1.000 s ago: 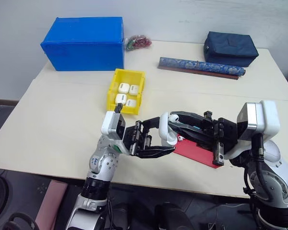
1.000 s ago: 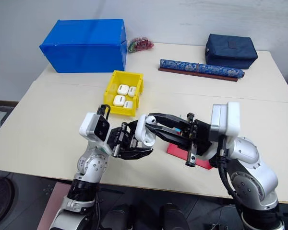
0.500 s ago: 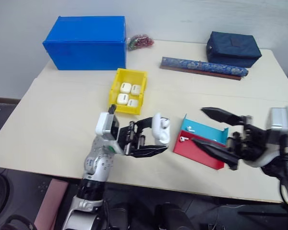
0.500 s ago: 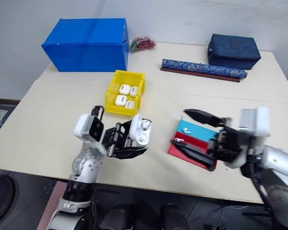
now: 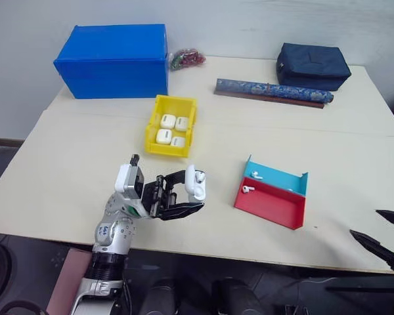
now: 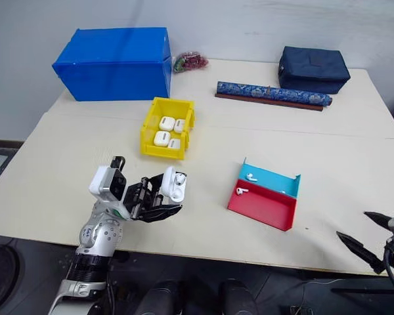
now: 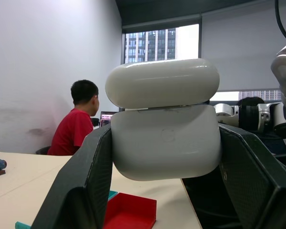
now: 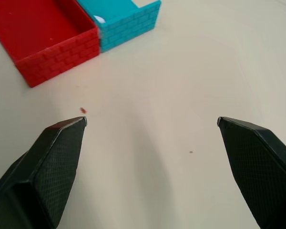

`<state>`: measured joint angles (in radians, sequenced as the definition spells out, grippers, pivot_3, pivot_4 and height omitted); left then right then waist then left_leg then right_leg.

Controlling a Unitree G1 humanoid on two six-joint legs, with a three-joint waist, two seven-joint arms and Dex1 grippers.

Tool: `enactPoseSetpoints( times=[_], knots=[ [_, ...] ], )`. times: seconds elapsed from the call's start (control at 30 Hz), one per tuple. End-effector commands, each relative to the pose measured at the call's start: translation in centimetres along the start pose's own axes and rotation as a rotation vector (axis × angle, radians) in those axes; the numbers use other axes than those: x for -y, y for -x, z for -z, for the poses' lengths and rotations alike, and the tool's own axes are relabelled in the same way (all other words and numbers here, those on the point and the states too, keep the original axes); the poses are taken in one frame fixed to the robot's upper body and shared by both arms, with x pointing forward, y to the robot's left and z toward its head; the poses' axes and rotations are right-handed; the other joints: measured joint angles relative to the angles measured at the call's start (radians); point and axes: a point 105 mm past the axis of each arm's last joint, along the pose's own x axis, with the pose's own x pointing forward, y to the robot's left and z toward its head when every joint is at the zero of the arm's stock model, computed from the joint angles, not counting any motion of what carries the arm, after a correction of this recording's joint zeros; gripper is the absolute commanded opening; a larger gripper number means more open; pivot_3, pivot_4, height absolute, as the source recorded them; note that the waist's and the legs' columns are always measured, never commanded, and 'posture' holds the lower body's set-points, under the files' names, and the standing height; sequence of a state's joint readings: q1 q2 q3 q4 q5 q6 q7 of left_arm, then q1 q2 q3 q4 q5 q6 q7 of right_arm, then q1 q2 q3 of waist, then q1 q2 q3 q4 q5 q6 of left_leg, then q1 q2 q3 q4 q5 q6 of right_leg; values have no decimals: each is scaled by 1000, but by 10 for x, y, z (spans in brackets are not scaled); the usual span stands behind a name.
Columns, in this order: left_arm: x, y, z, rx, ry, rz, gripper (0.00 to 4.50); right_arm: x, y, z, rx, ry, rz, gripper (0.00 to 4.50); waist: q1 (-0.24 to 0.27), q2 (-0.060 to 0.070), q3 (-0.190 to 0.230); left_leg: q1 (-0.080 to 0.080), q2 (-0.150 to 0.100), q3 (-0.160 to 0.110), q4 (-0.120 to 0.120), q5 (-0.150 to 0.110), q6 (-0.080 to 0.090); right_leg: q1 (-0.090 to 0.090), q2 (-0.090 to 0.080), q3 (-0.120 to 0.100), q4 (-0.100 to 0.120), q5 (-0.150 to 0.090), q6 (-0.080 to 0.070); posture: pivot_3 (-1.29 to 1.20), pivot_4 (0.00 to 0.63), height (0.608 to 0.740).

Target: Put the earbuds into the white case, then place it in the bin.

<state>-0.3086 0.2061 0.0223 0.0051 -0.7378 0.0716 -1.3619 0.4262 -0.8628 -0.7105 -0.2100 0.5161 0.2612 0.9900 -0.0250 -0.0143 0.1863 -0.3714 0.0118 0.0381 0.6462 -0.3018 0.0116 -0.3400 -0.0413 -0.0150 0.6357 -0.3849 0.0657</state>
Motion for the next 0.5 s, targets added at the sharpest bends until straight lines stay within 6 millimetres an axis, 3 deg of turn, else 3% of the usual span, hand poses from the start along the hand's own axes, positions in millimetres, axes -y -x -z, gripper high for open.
enactPoseSetpoints(
  times=[0.03,0.23,0.33,0.5],
  knots=[
    [7,-6,-4,2,-39,15,2828,-18,-29,-49,45,75,-211,4480,-9,2,1,0,0,0,0,0,0,0,0,1,1,0,0,0,150,740],
    [11,-9,-5,2,-42,2,2828,-36,-68,-90,2,165,-387,4480,17,3,2,-1,0,-2,1,1,-1,-2,0,-1,3,0,0,0,150,740],
    [13,-11,-6,6,-43,-8,2828,-42,-91,-102,-46,207,-439,3871,20,3,3,-4,0,-1,2,1,-2,-3,-1,-1,1,1,1,0,150,740],
    [18,-13,-6,6,-37,-25,2828,-37,-127,-115,-94,233,-408,2106,23,3,3,-5,0,-2,3,0,-1,-4,-1,-1,0,2,3,0,150,740]
  ],
)
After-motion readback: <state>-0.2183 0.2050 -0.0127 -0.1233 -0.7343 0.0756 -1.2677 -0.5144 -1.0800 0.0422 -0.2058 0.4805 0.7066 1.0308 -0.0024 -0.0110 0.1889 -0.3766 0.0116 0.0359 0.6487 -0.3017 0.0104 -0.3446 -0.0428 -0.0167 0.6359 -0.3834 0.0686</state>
